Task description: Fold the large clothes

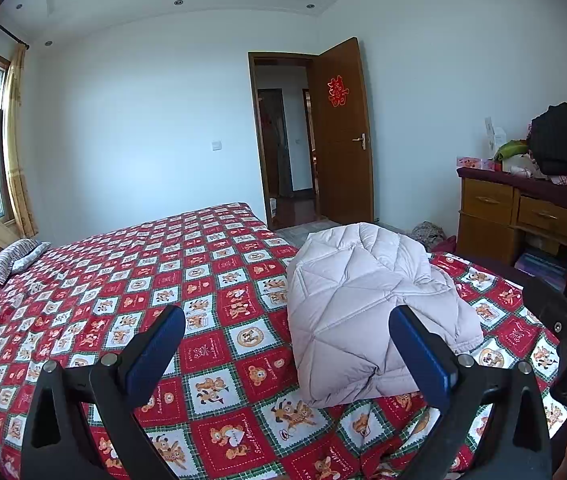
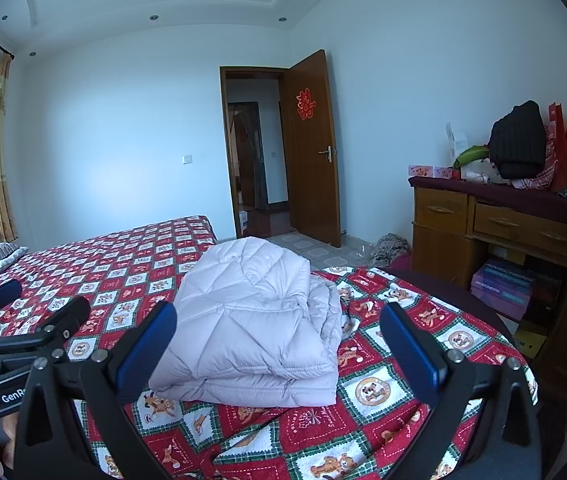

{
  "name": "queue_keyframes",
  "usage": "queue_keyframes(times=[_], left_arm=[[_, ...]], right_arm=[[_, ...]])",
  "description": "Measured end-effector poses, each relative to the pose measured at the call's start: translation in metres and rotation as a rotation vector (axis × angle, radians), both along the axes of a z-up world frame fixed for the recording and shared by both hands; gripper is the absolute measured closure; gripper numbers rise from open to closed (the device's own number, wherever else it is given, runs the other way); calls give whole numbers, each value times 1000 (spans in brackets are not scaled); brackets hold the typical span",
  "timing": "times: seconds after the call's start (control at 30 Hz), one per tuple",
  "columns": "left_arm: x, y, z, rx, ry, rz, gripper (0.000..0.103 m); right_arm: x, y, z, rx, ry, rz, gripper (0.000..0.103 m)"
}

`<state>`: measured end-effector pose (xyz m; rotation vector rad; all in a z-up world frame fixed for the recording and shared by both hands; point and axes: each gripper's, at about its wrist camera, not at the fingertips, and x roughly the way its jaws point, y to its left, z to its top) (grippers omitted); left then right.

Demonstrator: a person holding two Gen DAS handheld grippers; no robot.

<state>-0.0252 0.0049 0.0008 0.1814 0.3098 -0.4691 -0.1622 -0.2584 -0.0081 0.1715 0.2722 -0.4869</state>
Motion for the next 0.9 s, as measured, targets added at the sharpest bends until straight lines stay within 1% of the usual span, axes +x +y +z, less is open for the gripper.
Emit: queue_keyframes(times=[0.17, 0.33, 0.4, 0.5, 0.6, 0.77, 0.9], left_arm=[[-1, -2, 0, 13, -11, 4, 1], [0, -2, 0, 7, -3, 4, 1], [1, -1, 1, 2, 2, 5, 1], [4, 3, 2, -29, 22, -2, 1], [7, 6, 1, -44, 21, -15, 1], [9, 6, 0, -26, 16, 2, 1], [12, 4, -2, 3, 15, 26, 1]], right_arm=[[0, 0, 0, 0, 2, 0, 0], [0, 0, 0, -2, 1, -2, 0], [0, -1, -1, -3, 0, -2, 0], [0, 0, -1, -3, 3, -2, 0], [1, -1, -2, -2, 10, 1, 0], [2, -1, -4, -2, 21, 6, 0], [5, -4, -7, 12, 30, 2, 0]])
